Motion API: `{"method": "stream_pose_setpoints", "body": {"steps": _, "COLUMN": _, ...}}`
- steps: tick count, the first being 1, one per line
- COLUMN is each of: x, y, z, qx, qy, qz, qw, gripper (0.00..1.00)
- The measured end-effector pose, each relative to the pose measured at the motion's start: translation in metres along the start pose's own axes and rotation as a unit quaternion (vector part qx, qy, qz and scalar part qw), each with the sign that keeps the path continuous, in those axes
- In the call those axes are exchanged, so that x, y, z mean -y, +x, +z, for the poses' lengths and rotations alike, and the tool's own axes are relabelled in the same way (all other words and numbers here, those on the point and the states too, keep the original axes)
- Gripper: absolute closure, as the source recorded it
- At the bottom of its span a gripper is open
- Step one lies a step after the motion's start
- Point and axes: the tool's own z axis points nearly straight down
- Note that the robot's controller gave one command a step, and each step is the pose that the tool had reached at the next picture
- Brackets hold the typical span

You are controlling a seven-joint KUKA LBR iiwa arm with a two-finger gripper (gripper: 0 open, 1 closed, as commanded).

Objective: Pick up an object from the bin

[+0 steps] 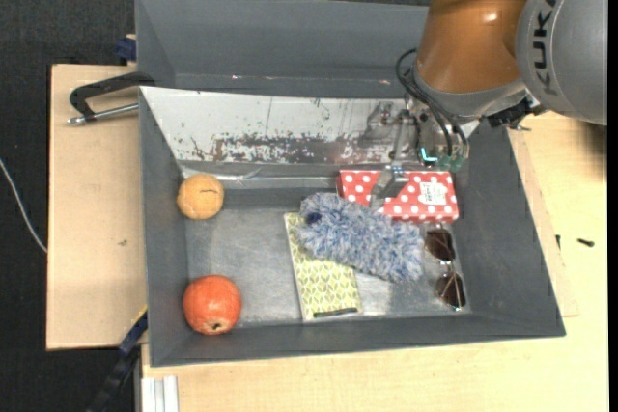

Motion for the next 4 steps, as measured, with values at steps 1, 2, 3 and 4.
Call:
{"method": "stream_pose_setpoints", "body": {"steps": 1, "x": 0.000, "y": -0.001, "z": -0.002, "qx": 0.0025, "qy": 0.000, "qz": 0.000, "qw": 1.0000, "gripper": 0.00}}
{"method": "stream_pose_setpoints", "body": {"steps": 2, "x": -0.031, "y": 0.016, "z": 0.100, "qx": 0.0047, "qy": 0.001, "qz": -0.099, "qw": 0.9951, "gripper": 1.00}}
{"method": "stream_pose_setpoints", "body": {"steps": 3, "x": -0.031, "y": 0.016, "z": 0.100, "qx": 0.0047, "qy": 0.000, "qz": -0.099, "qw": 0.9951, "gripper": 1.00}}
{"method": "stream_pose_setpoints", "body": {"steps": 4, "x": -0.031, "y": 0.015, "z": 0.051, "qx": 0.0000, "qy": 0.000, "qz": -0.088, "qw": 0.9961, "gripper": 1.00}}
